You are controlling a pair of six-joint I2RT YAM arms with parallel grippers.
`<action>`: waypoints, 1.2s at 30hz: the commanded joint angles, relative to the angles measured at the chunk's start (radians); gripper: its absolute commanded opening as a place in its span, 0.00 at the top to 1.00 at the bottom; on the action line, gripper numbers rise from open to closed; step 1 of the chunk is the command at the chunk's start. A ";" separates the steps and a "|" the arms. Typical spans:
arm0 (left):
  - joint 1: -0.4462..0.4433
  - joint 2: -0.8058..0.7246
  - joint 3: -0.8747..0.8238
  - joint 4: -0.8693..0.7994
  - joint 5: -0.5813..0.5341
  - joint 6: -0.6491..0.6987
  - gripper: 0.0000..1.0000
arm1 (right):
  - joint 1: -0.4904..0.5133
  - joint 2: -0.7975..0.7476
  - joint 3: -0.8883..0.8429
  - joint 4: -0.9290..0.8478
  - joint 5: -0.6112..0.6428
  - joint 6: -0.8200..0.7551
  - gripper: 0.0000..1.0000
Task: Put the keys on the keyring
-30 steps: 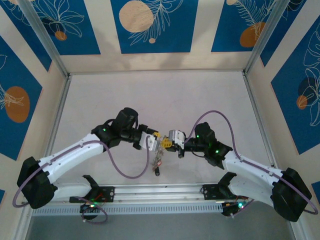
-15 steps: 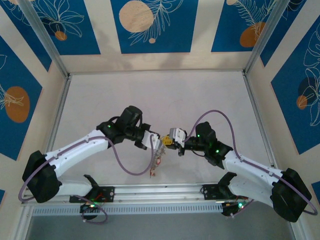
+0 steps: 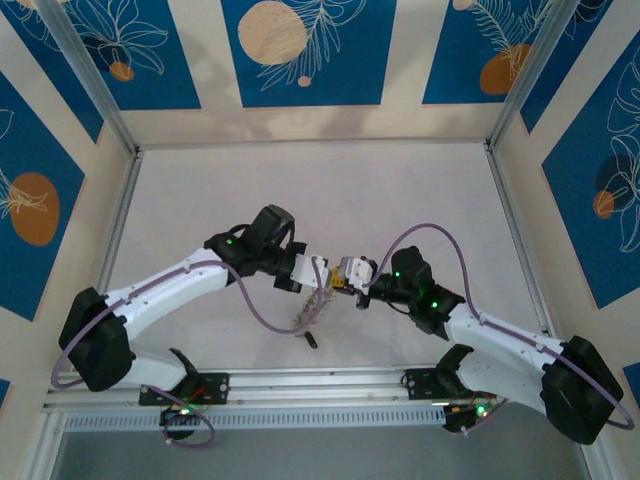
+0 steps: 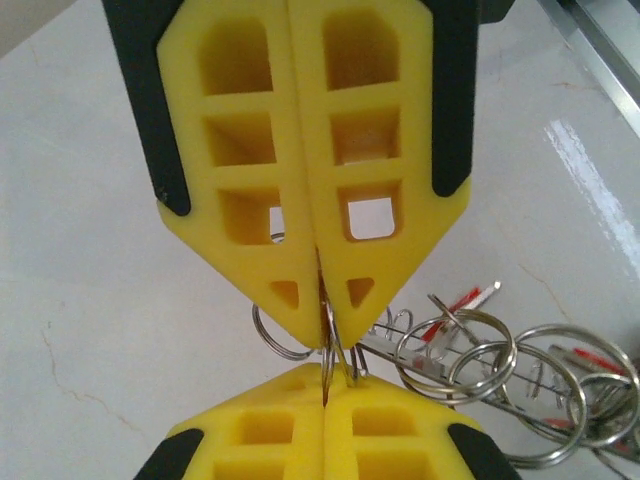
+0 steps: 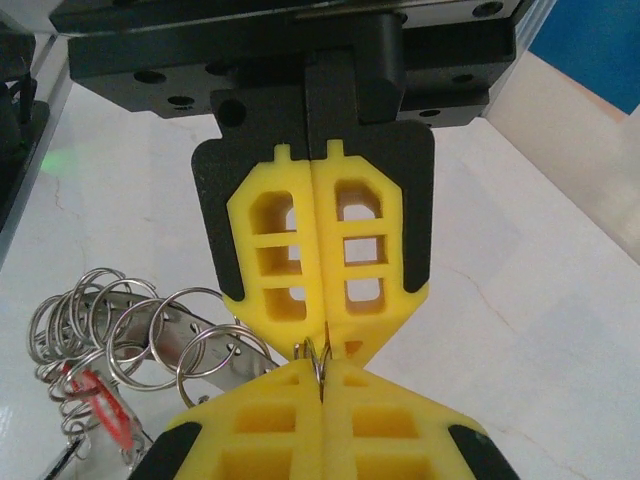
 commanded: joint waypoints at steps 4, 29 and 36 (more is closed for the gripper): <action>0.046 -0.025 0.002 -0.013 0.008 -0.108 1.00 | 0.003 -0.031 -0.019 0.101 0.043 -0.036 1.00; 0.149 -0.005 -0.002 0.087 0.206 -0.403 0.74 | -0.016 0.043 -0.040 0.269 -0.024 0.005 1.00; 0.158 -0.073 -0.062 0.090 0.226 -0.342 0.69 | -0.054 0.082 -0.030 0.314 -0.075 0.068 1.00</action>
